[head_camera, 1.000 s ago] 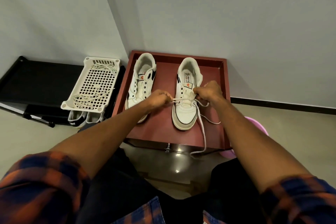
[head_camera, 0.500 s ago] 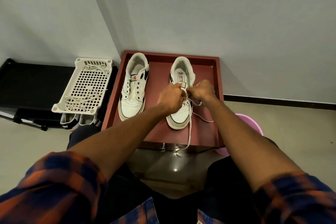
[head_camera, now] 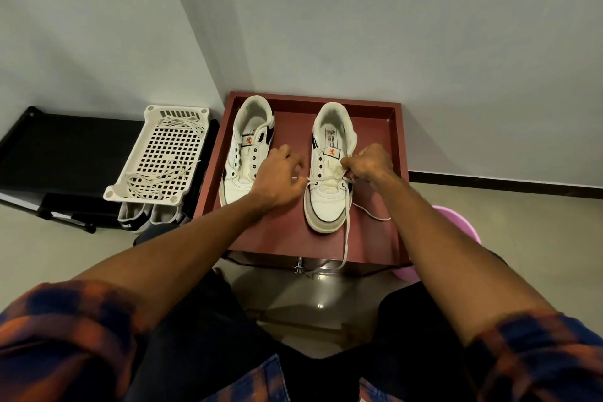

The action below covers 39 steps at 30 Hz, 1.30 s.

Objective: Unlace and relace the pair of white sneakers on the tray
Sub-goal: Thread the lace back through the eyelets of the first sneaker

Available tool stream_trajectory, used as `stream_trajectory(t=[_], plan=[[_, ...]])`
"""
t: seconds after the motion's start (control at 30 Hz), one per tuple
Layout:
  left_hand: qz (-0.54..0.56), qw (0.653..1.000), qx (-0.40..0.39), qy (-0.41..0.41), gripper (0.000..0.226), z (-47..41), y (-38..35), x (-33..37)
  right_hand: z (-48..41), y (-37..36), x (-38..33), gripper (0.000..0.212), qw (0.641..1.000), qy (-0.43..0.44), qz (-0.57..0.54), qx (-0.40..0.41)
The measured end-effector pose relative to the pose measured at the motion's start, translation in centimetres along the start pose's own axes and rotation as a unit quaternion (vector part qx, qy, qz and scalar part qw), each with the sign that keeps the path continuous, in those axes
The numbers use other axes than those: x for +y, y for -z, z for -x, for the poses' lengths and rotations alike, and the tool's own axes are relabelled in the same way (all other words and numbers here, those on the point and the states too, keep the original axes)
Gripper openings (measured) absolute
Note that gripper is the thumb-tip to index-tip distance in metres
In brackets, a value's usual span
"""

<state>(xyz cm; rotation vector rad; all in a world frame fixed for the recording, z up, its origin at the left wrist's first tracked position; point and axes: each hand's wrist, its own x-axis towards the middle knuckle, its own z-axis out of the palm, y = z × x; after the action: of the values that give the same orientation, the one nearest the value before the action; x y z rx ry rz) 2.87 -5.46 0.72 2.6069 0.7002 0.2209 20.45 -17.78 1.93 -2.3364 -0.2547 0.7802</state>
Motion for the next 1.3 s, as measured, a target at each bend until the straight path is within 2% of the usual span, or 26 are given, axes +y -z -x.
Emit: stream_trajectory(t=[0.1,0.23,0.37,0.6,0.67,0.8,0.93,1.03,1.1,1.2,1.3], plan=[[-0.008,0.999,-0.017,-0.042,0.045,-0.9,-0.3,2.5,0.2,0.0,-0.3,0.016,1.000,-0.003,0.001,-0.005],[-0.076,0.991,-0.081,-0.081,0.030,-2.0,-1.9,5.7,0.4,0.1,-0.2,0.015,1.000,0.000,0.010,-0.005],[-0.052,0.994,-0.079,-0.058,0.020,-2.7,-2.3,6.0,-0.1,0.4,-0.1,0.019,1.000,-0.004,0.025,-0.013],[-0.044,0.989,-0.059,-0.125,0.020,-0.9,-0.4,2.6,-0.6,0.4,-0.3,0.020,0.999,0.005,0.027,-0.022],[-0.044,0.991,-0.062,-0.113,0.020,-0.4,0.4,0.9,-0.7,0.2,-0.3,0.018,0.999,-0.002,0.012,-0.030],[-0.033,0.998,-0.028,-0.037,0.033,0.5,0.6,-1.9,-0.8,0.3,-0.2,0.016,0.999,-0.007,0.003,-0.034],[0.010,1.000,0.019,-0.021,0.025,0.1,0.1,-0.2,-0.9,0.5,-0.4,0.016,0.999,-0.014,0.000,-0.045],[0.026,0.998,-0.005,-0.050,0.035,-0.7,-0.5,2.7,-0.7,0.2,-0.5,0.017,0.999,-0.009,0.009,-0.032],[-0.009,0.997,-0.043,-0.071,0.038,-1.1,-0.9,4.3,-0.3,0.0,-0.6,0.018,0.999,-0.008,0.008,-0.034],[-0.054,0.994,-0.073,-0.054,0.028,-1.7,-1.8,5.3,0.1,-0.4,-0.6,0.017,0.999,-0.002,0.016,-0.033],[-0.041,0.994,-0.073,-0.063,0.023,-2.1,-2.3,5.5,-0.2,0.2,-0.3,0.017,1.000,-0.002,0.011,-0.019]])
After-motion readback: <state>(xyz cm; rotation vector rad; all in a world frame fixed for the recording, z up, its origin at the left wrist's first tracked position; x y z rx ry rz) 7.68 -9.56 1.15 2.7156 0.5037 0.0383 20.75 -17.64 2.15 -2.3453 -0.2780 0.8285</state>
